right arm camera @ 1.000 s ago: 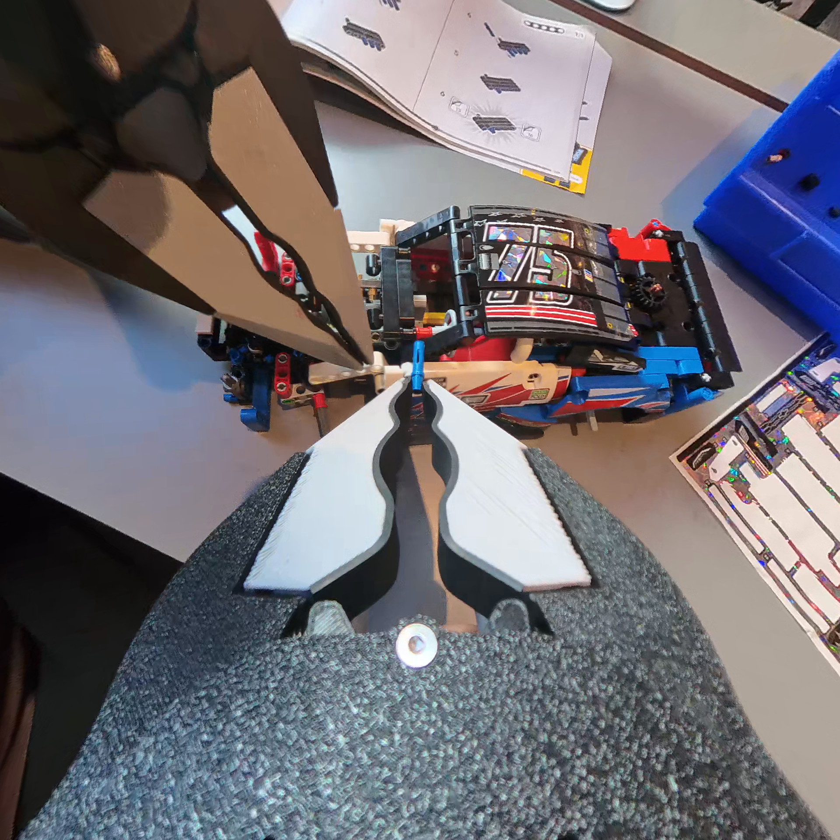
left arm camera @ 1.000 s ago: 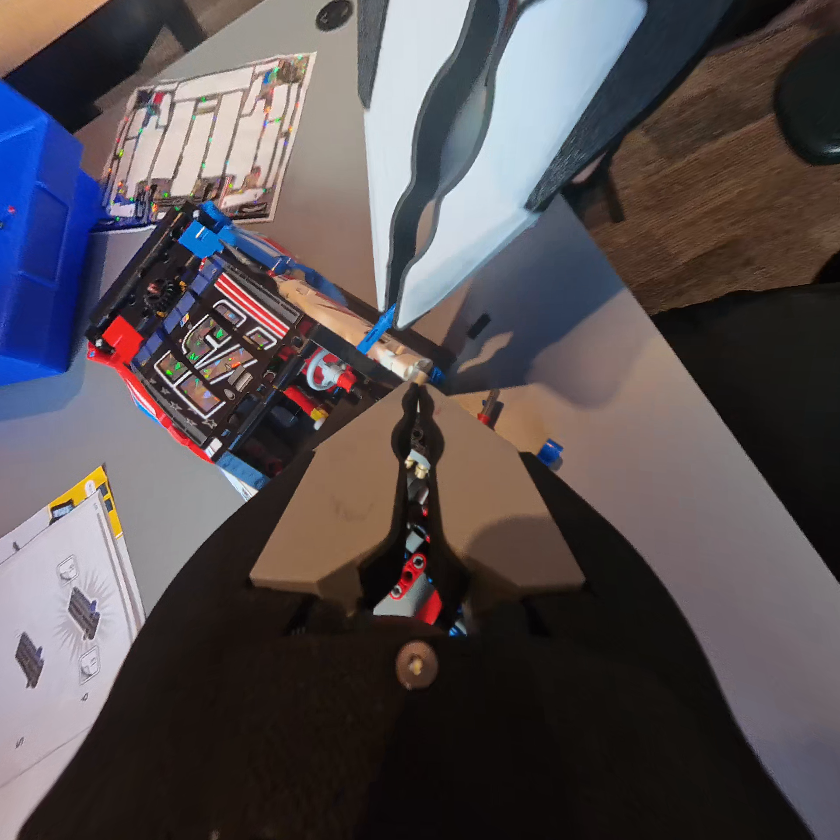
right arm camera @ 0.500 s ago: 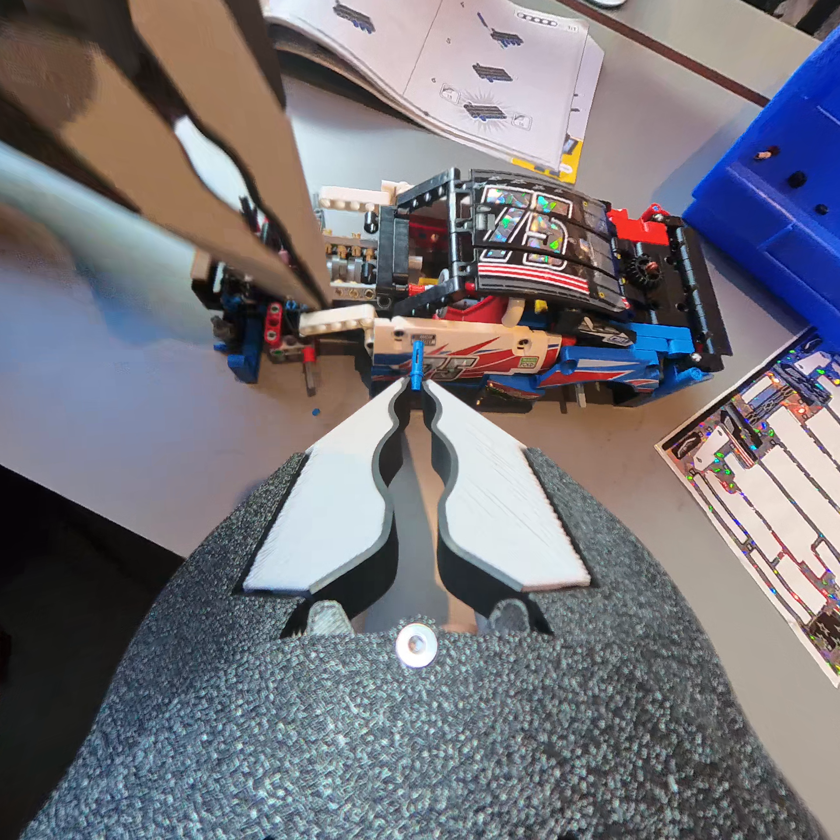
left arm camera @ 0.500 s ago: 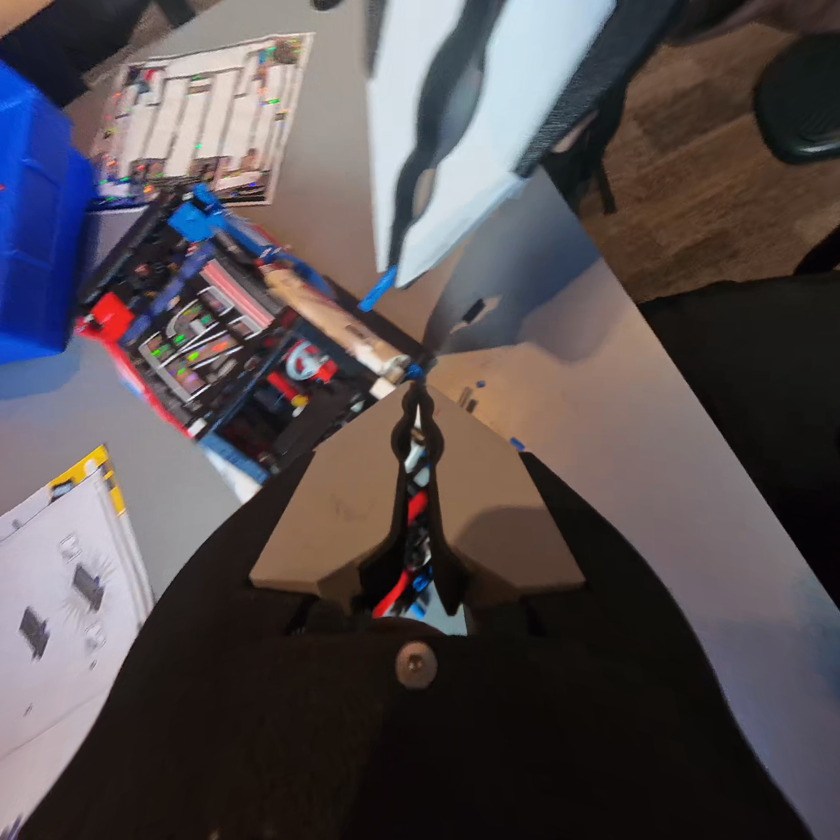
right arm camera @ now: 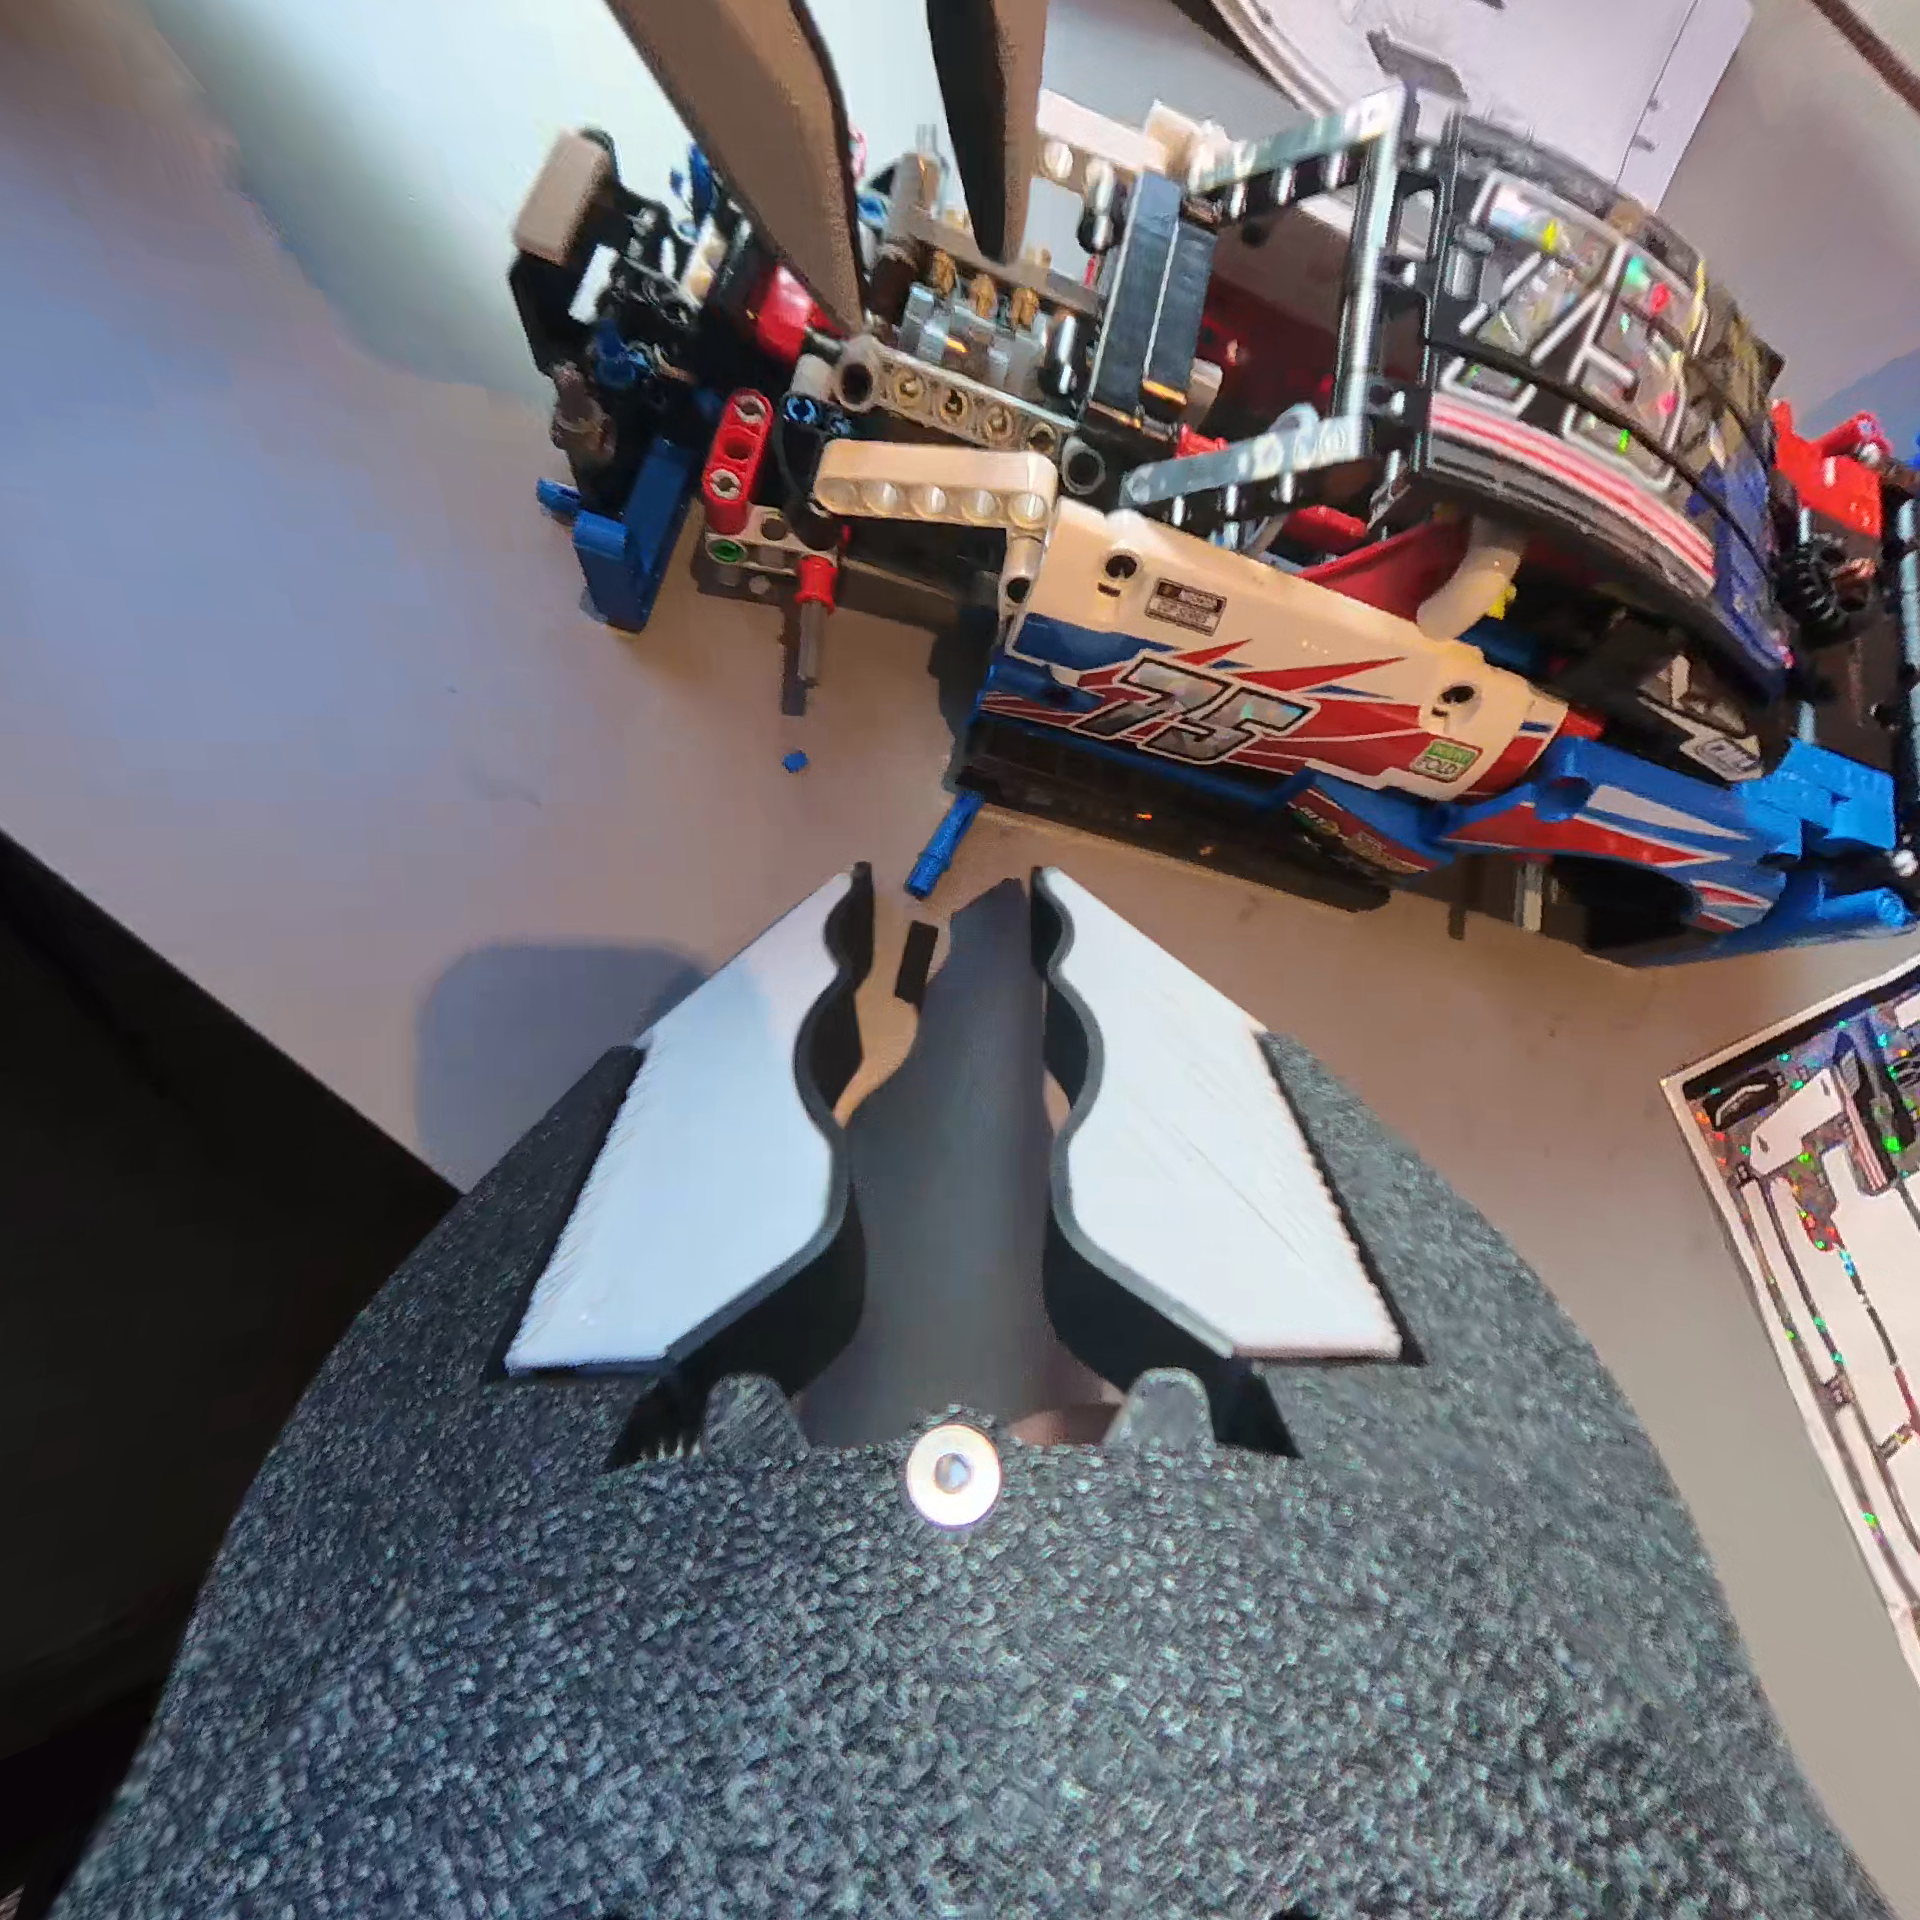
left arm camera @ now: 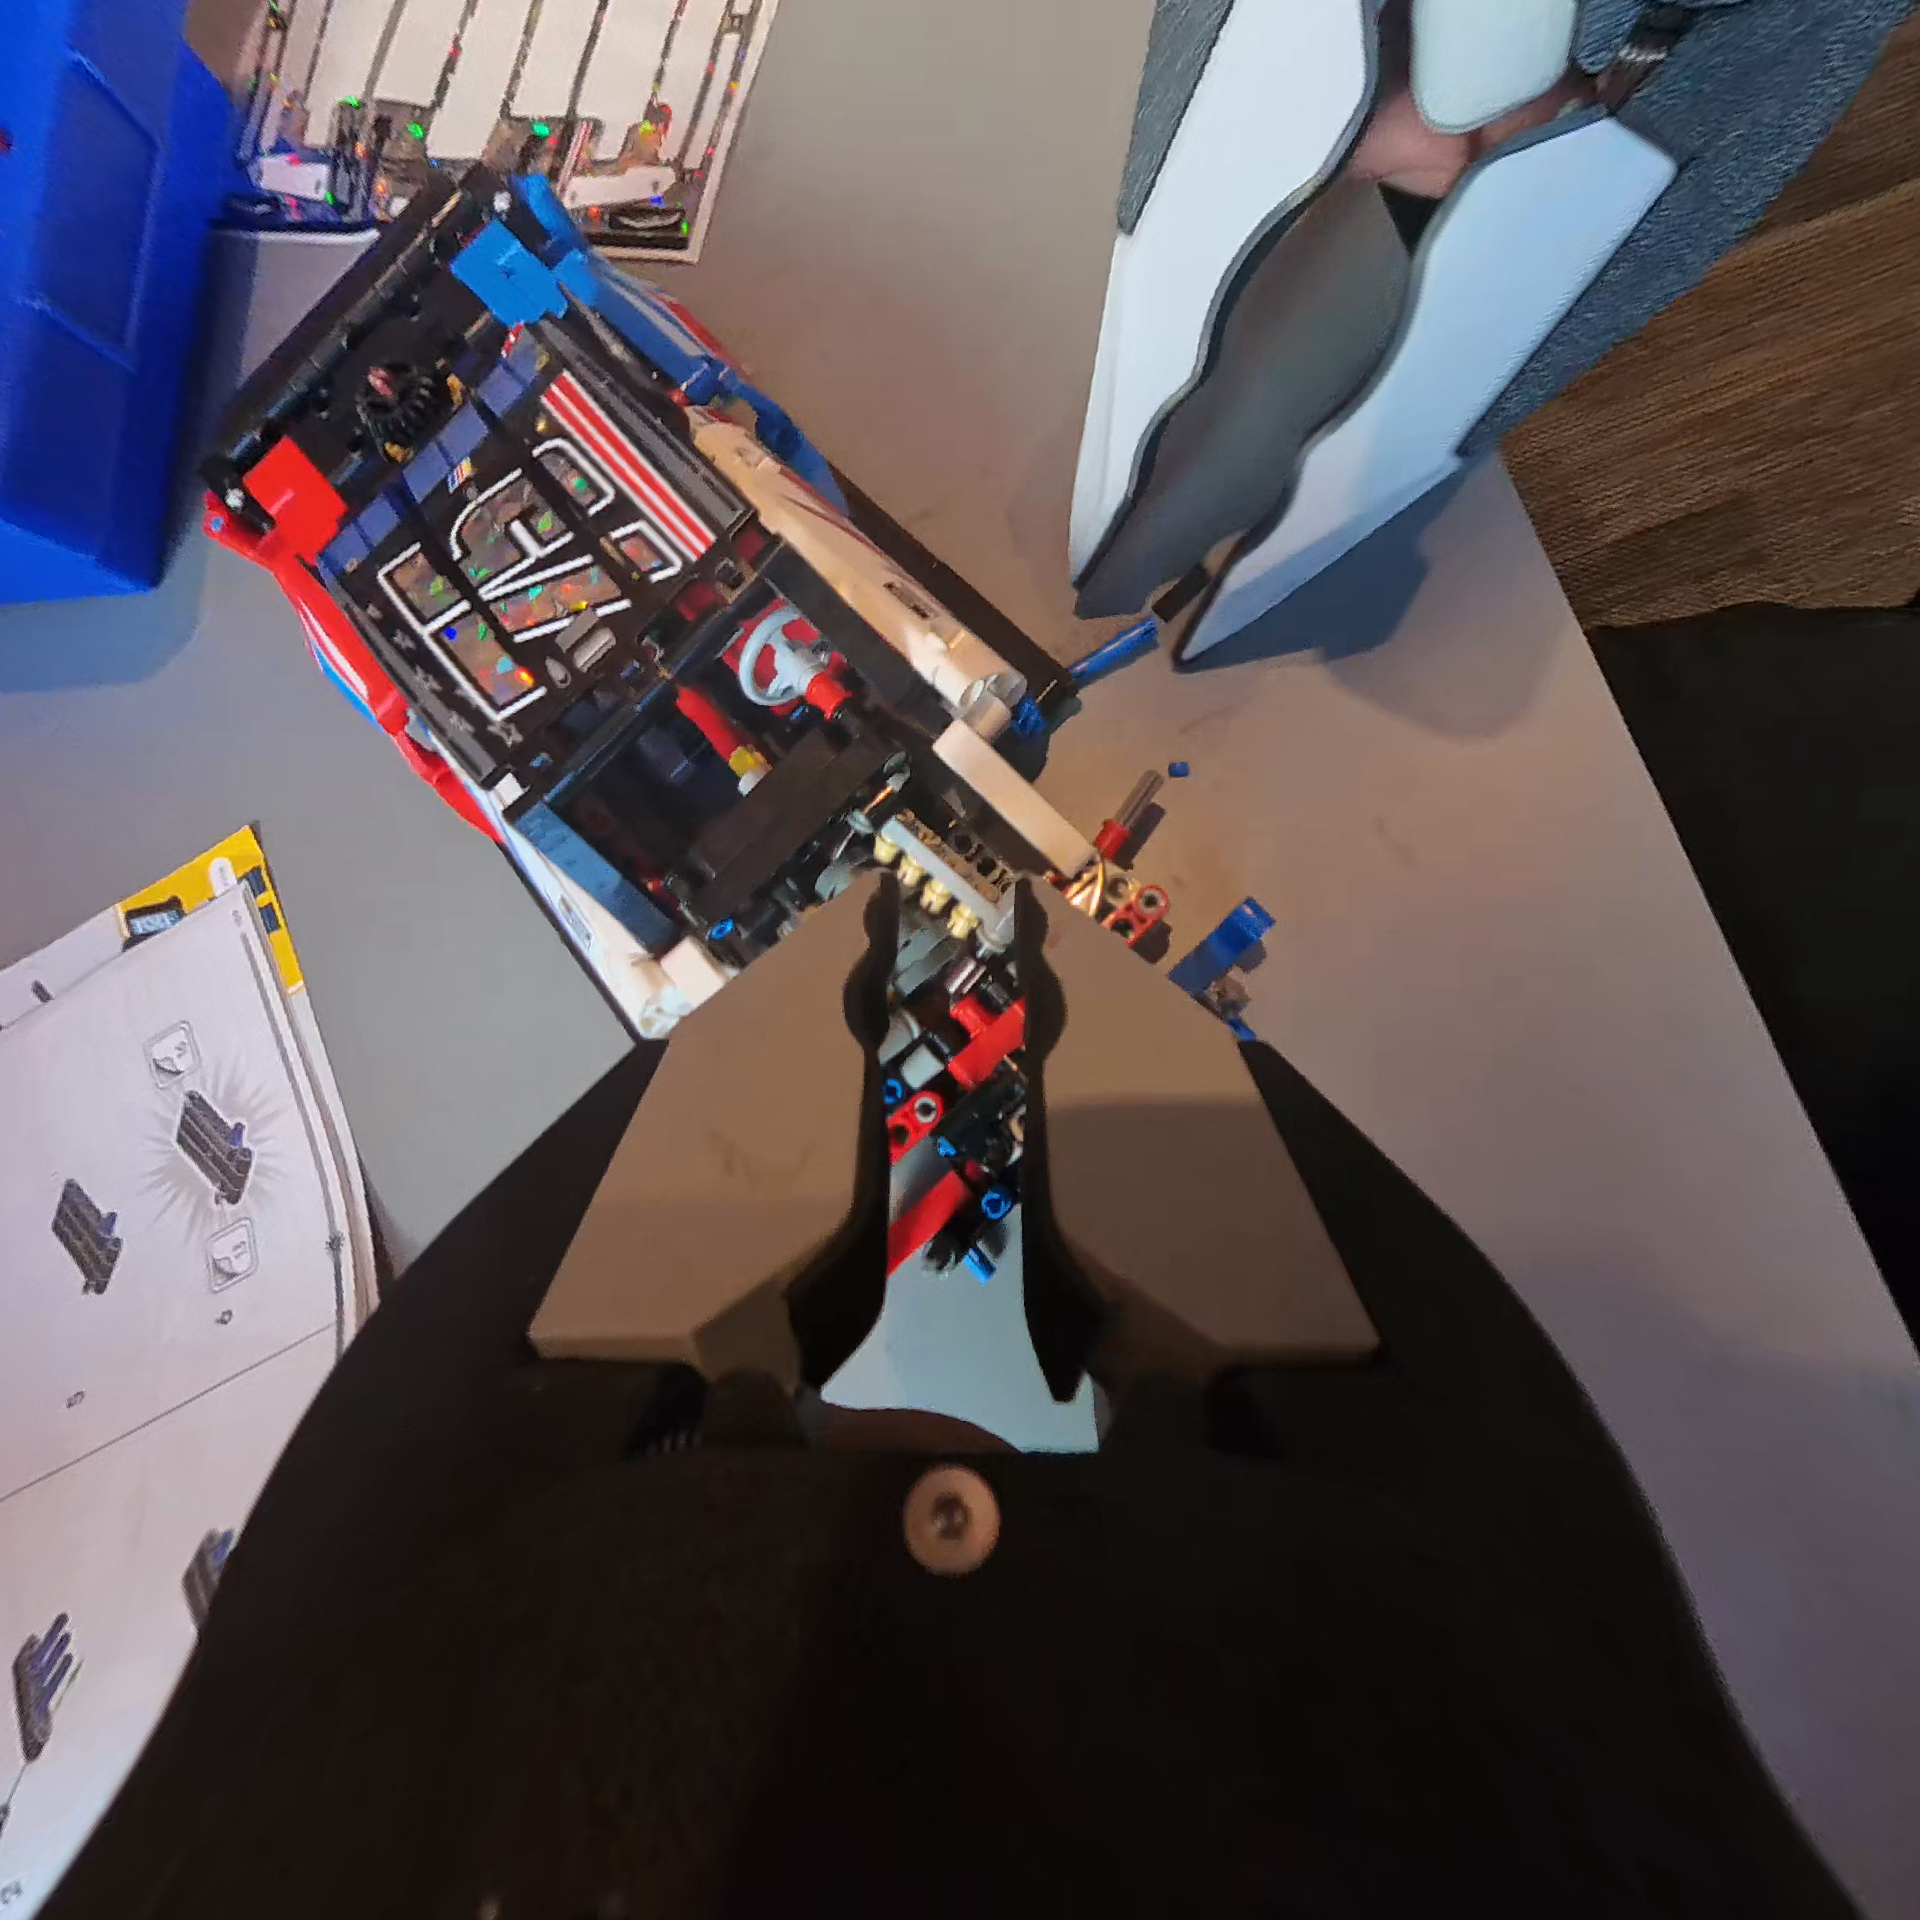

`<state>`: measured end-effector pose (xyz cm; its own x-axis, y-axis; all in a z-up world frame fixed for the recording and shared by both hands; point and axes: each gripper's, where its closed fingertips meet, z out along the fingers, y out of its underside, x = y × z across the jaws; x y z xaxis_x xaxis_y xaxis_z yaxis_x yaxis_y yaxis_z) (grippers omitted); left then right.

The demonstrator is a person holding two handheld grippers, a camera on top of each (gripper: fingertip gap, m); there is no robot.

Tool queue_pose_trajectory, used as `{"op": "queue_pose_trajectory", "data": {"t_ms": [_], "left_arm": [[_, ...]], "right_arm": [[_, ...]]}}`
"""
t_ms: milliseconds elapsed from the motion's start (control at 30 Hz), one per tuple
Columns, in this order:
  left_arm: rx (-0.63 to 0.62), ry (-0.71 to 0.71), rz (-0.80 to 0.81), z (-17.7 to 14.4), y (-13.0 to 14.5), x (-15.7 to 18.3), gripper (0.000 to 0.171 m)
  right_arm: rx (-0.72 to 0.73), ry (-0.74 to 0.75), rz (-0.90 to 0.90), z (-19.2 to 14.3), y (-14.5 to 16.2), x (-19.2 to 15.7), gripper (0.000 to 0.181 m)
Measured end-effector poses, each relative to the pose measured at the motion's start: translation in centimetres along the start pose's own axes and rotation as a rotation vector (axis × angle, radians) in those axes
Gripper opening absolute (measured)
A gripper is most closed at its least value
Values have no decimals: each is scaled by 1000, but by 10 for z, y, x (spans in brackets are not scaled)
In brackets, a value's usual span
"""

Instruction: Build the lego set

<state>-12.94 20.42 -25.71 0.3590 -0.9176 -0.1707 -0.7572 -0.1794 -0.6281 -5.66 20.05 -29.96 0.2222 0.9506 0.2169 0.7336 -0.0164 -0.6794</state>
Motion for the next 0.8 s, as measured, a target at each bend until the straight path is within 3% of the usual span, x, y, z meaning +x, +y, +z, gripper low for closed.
{"op": "queue_pose_trajectory", "data": {"t_ms": [200,367,433,633,800], "left_arm": [[-10,119,13,-1,8,13,17],[-37,113,26,6,12,14,14],[-36,114,24,6,12,14,14],[-32,112,30,7,12,13,12],[-33,110,37,7,13,12,12]], "right_arm": [[111,52,-80,-6,-26,-5,35],[172,149,-127,-2,-48,0,33],[170,240,-215,-2,-54,6,25],[24,519,-676,7,-60,13,25],[48,577,-882,11,-67,3,18]]}}
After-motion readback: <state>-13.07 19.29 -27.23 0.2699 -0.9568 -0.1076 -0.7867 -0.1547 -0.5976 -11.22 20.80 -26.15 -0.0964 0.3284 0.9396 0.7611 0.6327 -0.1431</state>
